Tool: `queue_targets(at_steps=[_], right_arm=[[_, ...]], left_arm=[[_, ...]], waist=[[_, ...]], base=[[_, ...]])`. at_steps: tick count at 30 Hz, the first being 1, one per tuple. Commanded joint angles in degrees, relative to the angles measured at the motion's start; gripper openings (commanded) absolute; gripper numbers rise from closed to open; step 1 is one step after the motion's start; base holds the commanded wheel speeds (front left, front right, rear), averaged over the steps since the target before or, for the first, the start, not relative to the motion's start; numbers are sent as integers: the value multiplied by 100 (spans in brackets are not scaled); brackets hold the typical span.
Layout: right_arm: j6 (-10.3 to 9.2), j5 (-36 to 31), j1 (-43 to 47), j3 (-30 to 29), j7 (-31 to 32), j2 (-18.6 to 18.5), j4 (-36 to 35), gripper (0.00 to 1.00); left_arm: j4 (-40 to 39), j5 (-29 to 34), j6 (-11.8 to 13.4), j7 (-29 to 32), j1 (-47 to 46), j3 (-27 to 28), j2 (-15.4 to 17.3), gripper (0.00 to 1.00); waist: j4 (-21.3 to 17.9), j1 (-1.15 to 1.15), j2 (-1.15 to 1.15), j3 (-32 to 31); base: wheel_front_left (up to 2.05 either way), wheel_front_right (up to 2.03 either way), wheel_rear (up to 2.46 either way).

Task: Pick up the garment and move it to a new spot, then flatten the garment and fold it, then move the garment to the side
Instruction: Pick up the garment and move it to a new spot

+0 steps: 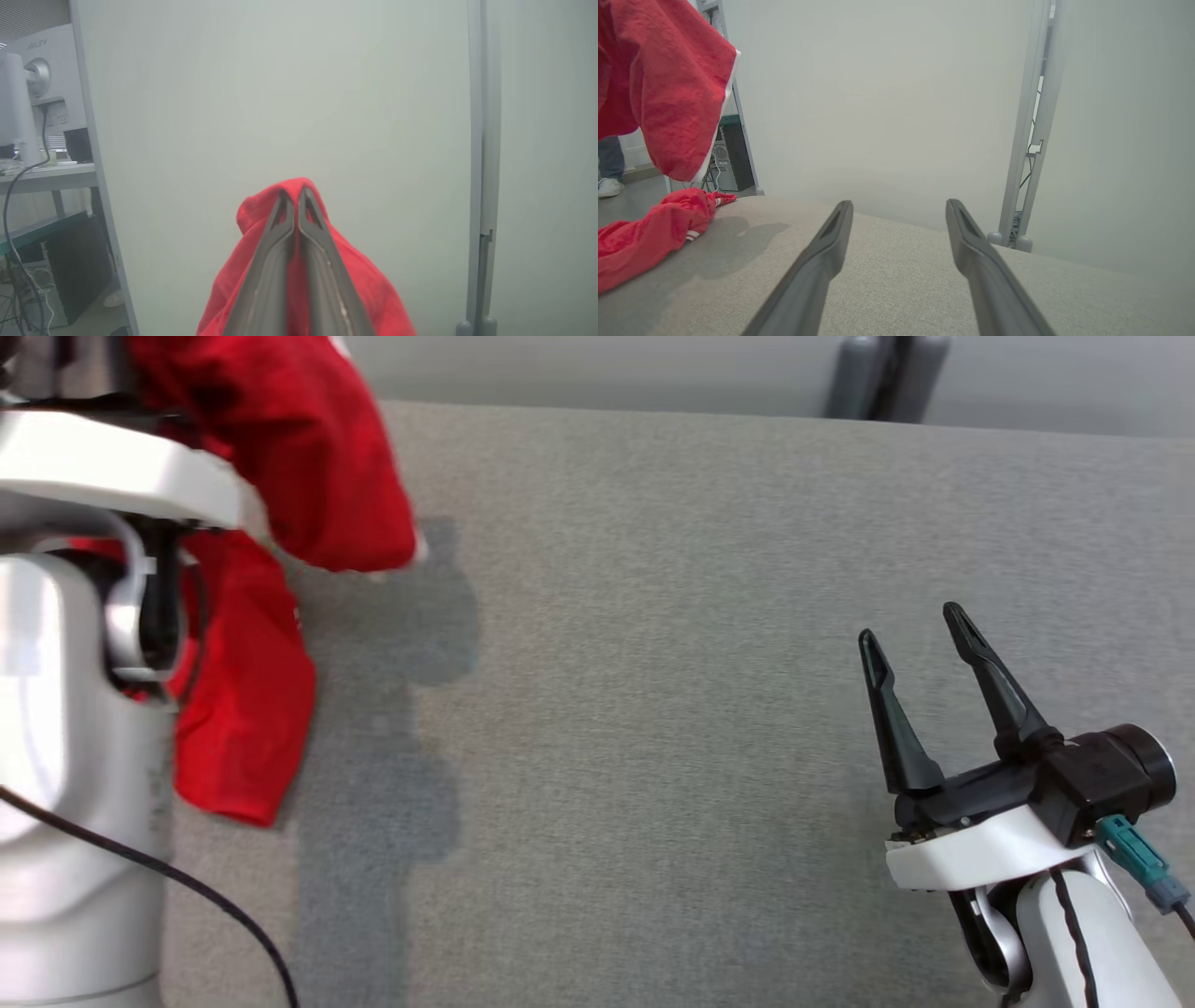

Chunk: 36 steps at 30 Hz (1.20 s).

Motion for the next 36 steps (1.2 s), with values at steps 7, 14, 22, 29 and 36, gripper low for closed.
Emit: queue_targets(at_steps=[7,14,22,29,36], right_arm=[[-2,-39,-80,-371,-10,103,-119,100],[-2,1,-189,-726,-10,152,-225,100],[-2,209,-316,-948,-10,170,-275,100],[-2,489,-410,-871,-10,168,-258,100],[-2,488,-335,-891,-10,168,-250,100]], left_arm=[[-503,-122,-75,299,125,-583,-574,0],[-595,-167,-10,446,297,-1435,-942,0],[316,-174,397,261,261,-2474,-1019,0],[1820,-340,696,-151,-9,-3038,-1022,10],[2416,-865,856,-731,-291,-3243,-1022,100]], waist=[[-693,0,0,-137],[-1547,0,0,51],[-2506,0,0,385],[-3022,0,0,631],[-2885,0,0,564]], base=[[0,0,0],[0,0,0],[0,0,0],[0,0,0],[0,0,0]])
